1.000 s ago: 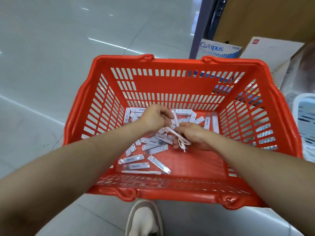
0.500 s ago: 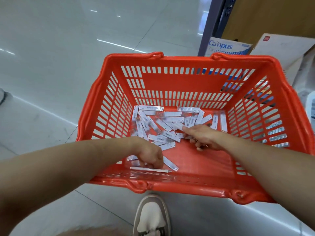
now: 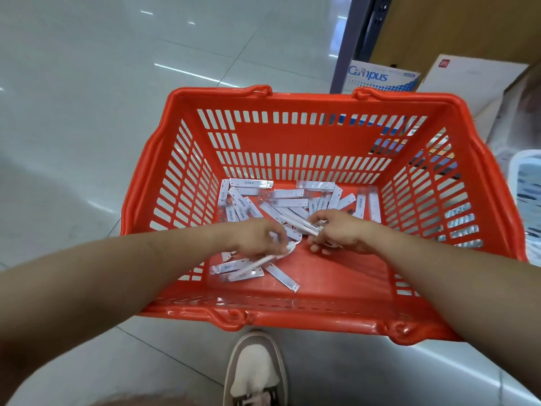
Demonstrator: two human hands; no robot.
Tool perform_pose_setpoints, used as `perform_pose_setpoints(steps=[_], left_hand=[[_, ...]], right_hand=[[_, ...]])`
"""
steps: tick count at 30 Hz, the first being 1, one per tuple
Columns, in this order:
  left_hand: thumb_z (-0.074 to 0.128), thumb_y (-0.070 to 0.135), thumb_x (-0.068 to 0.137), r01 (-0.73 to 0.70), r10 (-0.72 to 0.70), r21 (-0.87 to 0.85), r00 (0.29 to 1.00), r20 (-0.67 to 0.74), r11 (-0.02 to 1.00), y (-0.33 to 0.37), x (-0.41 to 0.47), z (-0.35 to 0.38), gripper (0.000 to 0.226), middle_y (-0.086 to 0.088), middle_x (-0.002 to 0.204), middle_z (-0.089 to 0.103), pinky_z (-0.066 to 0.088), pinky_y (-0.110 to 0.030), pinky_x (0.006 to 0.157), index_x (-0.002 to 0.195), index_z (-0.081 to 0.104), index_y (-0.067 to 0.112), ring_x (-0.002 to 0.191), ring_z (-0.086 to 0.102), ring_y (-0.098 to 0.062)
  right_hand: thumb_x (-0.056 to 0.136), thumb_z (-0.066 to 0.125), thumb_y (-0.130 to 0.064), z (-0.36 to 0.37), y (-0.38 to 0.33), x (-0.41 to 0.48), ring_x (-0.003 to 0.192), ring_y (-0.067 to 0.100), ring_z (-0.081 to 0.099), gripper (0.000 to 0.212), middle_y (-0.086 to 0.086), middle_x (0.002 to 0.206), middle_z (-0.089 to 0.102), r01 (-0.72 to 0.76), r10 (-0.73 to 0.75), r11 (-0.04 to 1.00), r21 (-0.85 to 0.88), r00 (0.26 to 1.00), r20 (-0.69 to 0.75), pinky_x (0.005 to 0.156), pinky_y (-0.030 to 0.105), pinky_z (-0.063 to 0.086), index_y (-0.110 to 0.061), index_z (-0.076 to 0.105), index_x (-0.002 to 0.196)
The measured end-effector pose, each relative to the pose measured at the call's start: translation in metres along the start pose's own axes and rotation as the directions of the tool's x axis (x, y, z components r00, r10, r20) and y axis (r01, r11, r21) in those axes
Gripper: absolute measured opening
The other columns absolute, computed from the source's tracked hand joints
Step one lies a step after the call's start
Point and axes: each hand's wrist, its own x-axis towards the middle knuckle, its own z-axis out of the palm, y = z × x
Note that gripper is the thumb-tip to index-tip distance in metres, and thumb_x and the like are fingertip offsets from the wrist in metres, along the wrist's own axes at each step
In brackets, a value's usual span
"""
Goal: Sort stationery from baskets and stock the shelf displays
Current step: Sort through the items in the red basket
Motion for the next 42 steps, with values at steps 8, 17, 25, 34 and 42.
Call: perform_pose_setpoints(steps=[8,17,25,34,42], left_hand=[[0.088,0.03,0.067,-0.191,0.227,0.139,0.918,-0.326,0.972,0.029,-0.006,-0.009,0.03,0.001,0.064,0.063,0.043,-0.024,0.059,0.072,0.064,0.012,0.056,0.054,-0.007],[0.086,0.03,0.068,-0.125,0.305,0.363,0.814,-0.494,0.923,0.02,0.007,-0.033,0.038,0.004,0.094,0.054,0.041,-0.024,0.066,0.085,0.052,0.024,0.087,0.053,-0.014],[0.056,0.005,0.091,-0.005,0.169,0.879,0.982,-0.086,0.476,-0.014,0.018,-0.01,0.051,-0.014,0.129,0.042,0.048,-0.04,0.081,0.138,0.038,0.014,0.119,0.049,-0.033],[0.058,0.021,0.095,-0.043,0.208,0.402,0.903,-0.375,0.914,0.036,0.026,-0.036,0.018,-0.004,0.112,0.064,0.054,-0.036,0.084,0.109,0.067,0.015,0.095,0.061,-0.018],[0.051,0.038,0.087,-0.246,0.218,-0.947,0.955,-0.201,0.205,0.165,-0.026,-0.045,0.037,-0.017,0.091,0.069,0.057,-0.027,0.06,0.108,0.062,0.011,0.064,0.065,-0.021]], right_hand=[[0.094,0.046,-0.009,0.001,-0.026,-0.012,0.086,0.027,0.068,0.017,0.014,0.099,0.066,-0.147,0.022,0.918,0.368,0.946,0.323,0.072,0.036,0.059,-0.014,0.058,0.106],[0.1,0.039,0.005,-0.018,-0.024,-0.014,0.053,0.013,0.05,0.031,0.014,0.08,0.059,0.025,-0.063,0.89,0.455,0.996,0.069,0.037,0.017,0.035,-0.017,0.055,0.116],[0.094,0.04,0.009,-0.036,-0.028,-0.04,0.043,0.003,0.056,0.035,0.008,0.078,0.056,0.126,-0.166,0.962,-0.244,0.975,-0.148,0.039,0.018,0.039,-0.017,0.054,0.114],[0.096,0.044,0.005,-0.071,-0.064,-0.106,0.05,0.012,0.055,0.021,0.007,0.069,0.062,0.095,-0.123,0.883,-0.459,0.992,-0.031,0.038,0.019,0.035,-0.016,0.049,0.1],[0.098,0.043,0.007,-0.1,-0.074,-0.169,0.05,0.01,0.059,0.023,0.007,0.068,0.057,0.251,-0.256,0.962,0.11,0.966,0.039,0.046,0.024,0.044,-0.012,0.05,0.109]])
